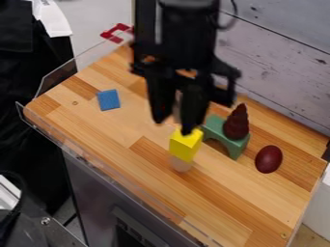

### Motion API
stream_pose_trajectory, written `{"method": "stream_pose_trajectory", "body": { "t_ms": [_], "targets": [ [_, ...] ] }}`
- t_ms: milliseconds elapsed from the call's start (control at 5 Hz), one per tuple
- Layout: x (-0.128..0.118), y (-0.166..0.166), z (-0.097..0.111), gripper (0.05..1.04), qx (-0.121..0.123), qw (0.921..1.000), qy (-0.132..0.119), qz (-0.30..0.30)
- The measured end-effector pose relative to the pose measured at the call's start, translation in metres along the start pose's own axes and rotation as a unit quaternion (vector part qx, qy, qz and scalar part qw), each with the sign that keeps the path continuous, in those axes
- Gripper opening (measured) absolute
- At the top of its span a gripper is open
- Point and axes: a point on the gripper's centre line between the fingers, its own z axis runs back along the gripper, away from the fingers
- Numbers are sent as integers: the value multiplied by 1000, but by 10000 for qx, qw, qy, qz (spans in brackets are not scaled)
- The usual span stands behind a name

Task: Place plus on top of yellow cube

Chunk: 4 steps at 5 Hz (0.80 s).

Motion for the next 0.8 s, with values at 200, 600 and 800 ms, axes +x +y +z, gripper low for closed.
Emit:
{"method": "stream_pose_trajectory", "body": {
  "t_ms": [200,600,800],
  "targets": [
    [10,-1,-22,394,50,9996,290,-47],
    [18,2,-26,394,42,9994,348,-60],
    [19,5,-24,394,91,9994,329,-2]
  ]
}}
